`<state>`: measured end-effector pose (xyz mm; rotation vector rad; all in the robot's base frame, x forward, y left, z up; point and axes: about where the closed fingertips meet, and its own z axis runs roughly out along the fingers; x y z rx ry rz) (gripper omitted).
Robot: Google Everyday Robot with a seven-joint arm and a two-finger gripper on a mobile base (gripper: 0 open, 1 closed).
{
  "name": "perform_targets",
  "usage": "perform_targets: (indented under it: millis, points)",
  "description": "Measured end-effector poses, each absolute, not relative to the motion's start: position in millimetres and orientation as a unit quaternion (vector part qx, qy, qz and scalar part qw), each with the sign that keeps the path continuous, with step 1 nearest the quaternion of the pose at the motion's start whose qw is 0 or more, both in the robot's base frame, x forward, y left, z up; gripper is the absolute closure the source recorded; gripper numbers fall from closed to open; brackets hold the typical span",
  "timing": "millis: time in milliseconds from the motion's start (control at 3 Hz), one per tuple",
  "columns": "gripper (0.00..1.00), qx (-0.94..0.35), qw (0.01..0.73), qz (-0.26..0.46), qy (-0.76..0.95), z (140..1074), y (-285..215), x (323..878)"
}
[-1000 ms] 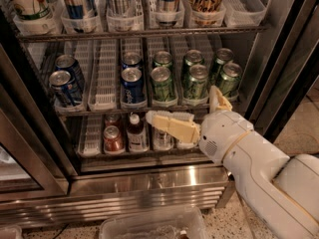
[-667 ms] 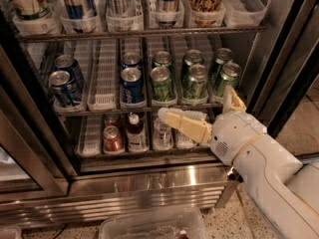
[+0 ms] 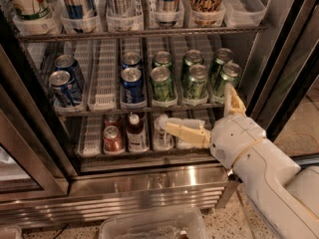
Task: Pick green can from middle shelf of fridge
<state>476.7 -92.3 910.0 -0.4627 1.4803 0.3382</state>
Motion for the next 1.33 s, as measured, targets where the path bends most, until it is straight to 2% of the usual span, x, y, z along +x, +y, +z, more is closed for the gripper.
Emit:
perform_targets:
  millis: [333, 1000, 1333]
  points:
    - [0.0, -0.218, 0.709, 0.124, 0.659, 914, -103, 474]
    - [0.0, -0.221, 0.745, 0.049, 0.628, 907, -169, 476]
    - [0.0, -0.227, 0.737, 0.026, 0.637, 885, -176, 485]
